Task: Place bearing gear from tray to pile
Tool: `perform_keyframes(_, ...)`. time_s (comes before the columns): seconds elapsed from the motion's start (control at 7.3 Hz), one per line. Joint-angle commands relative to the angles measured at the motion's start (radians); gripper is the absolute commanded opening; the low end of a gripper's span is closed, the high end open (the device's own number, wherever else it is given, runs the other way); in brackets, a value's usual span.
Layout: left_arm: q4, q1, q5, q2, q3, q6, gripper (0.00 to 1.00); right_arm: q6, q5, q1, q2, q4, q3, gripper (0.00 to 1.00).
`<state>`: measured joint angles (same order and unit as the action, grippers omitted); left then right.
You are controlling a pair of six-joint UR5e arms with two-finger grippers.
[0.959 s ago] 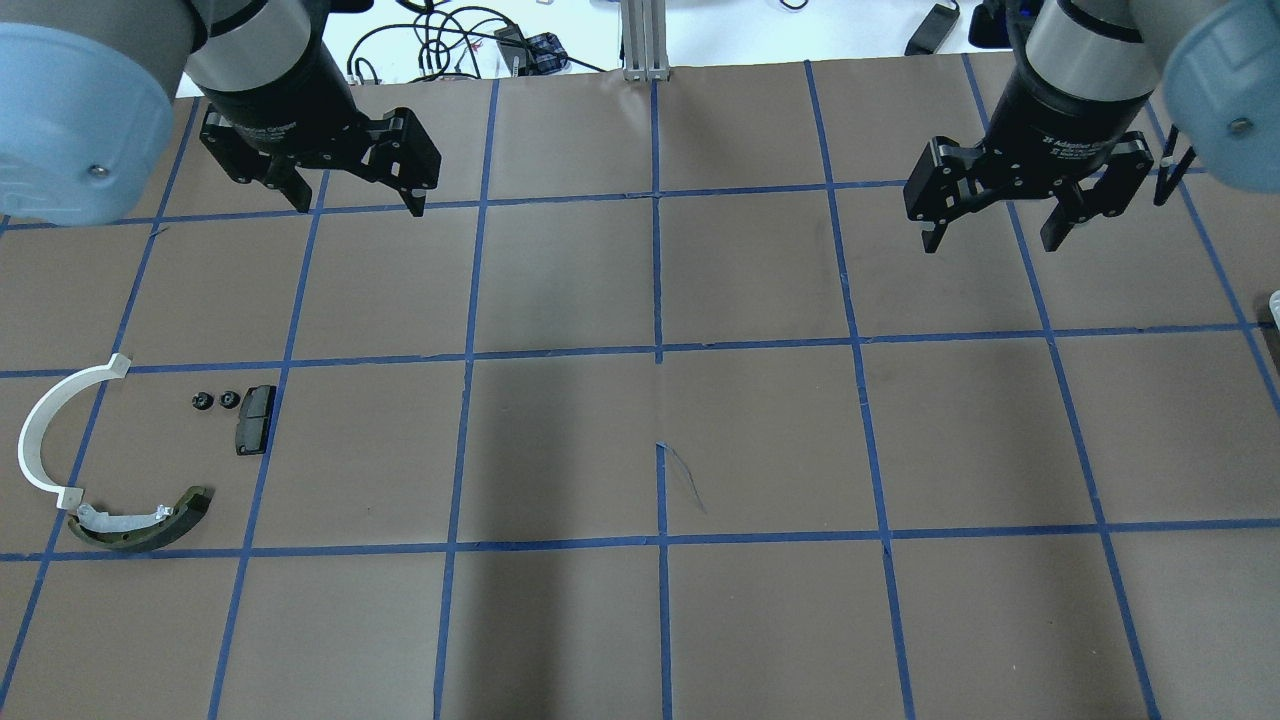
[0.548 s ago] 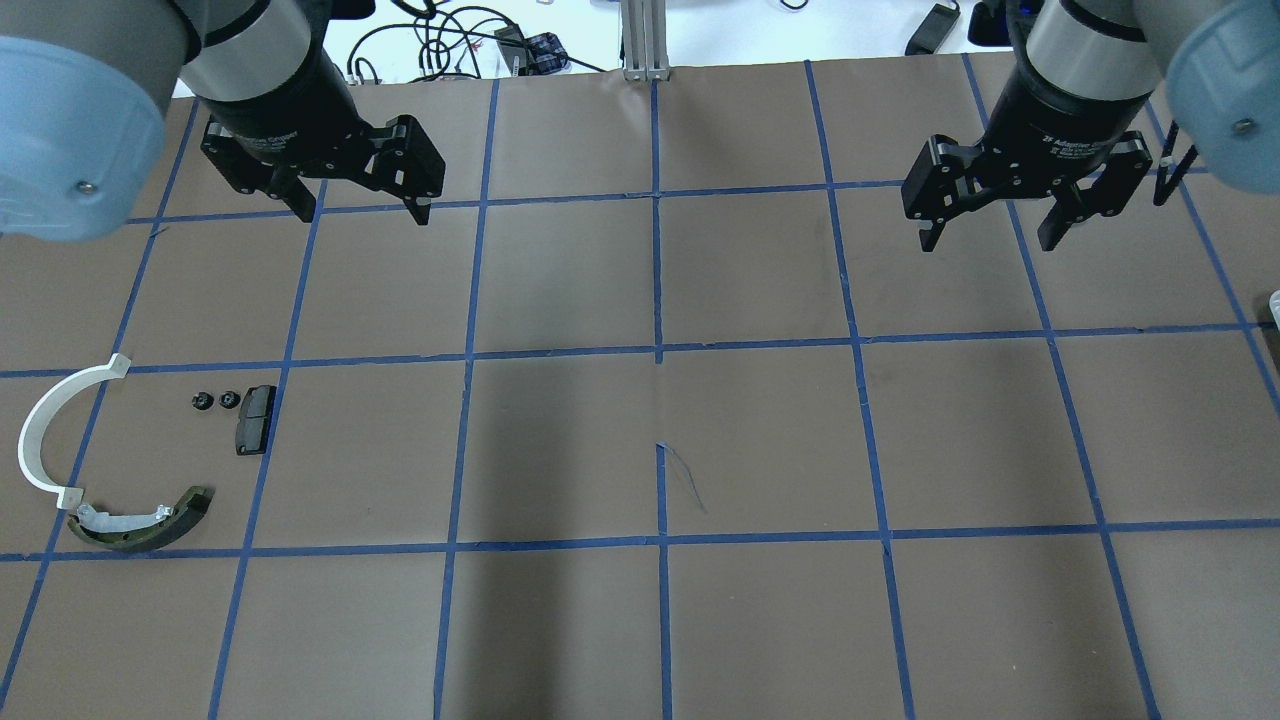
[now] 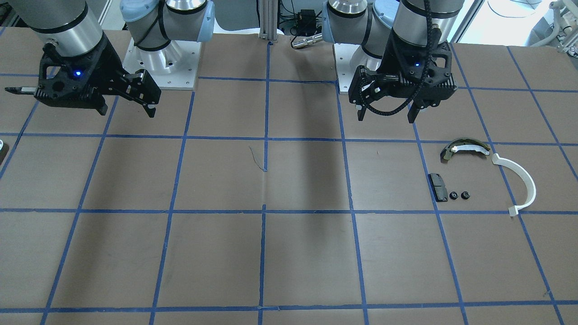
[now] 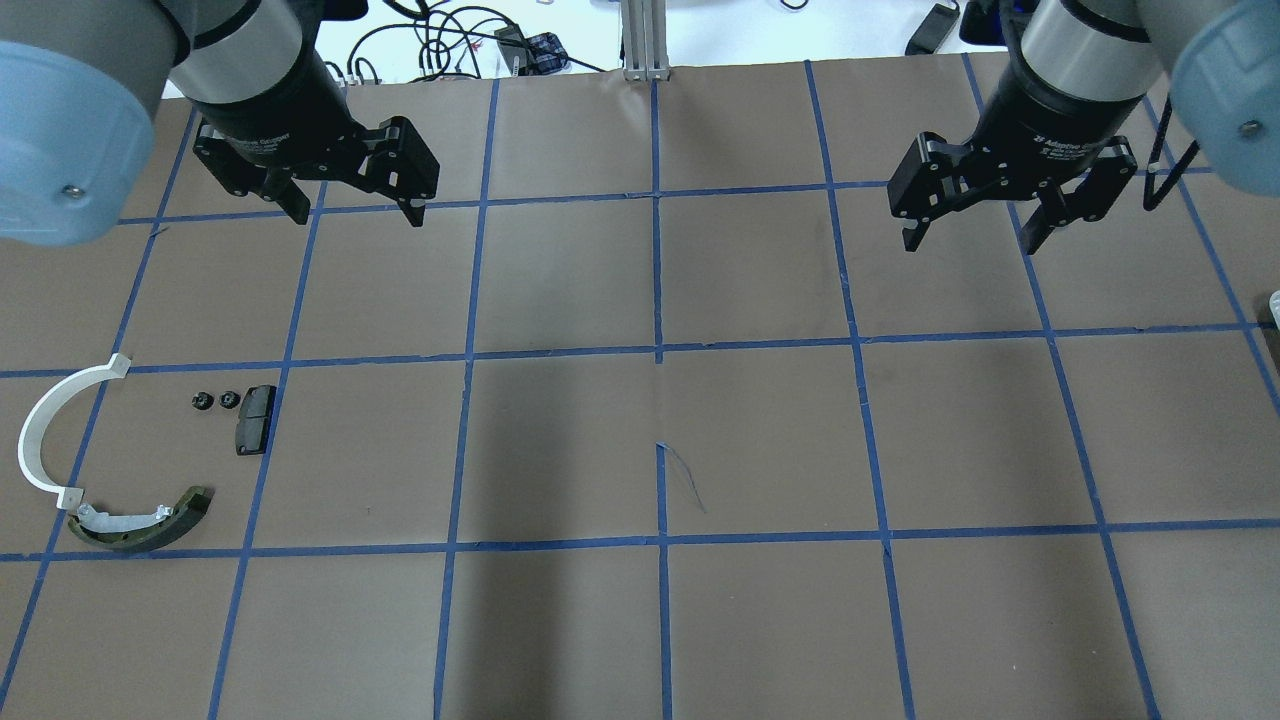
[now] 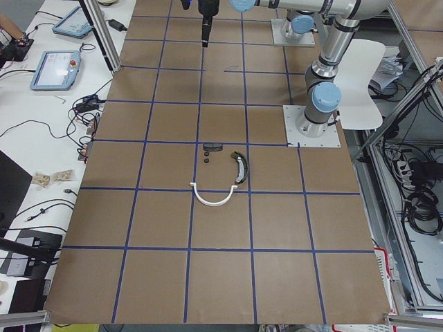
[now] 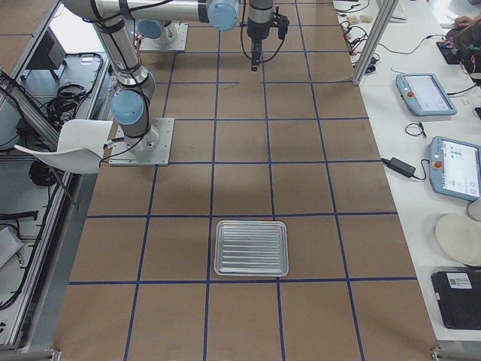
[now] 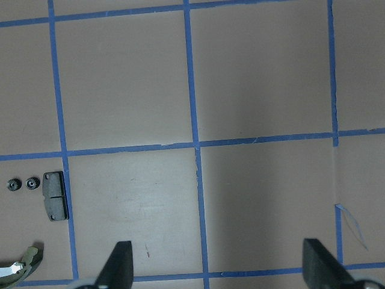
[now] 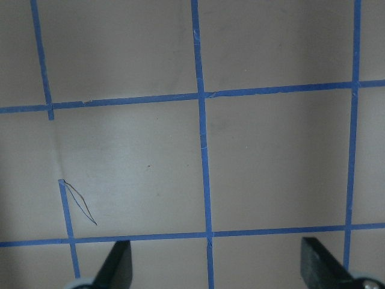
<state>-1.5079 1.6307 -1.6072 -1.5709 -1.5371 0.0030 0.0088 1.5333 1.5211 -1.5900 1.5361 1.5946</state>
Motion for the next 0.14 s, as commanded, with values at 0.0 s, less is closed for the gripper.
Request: perform_keyframes(0.0,0.000,0.001,0.000,0.000,-0.001,0.000,1.00,-0.013,0.002,-0.001,-0.001,0.001,-0.001,1.00)
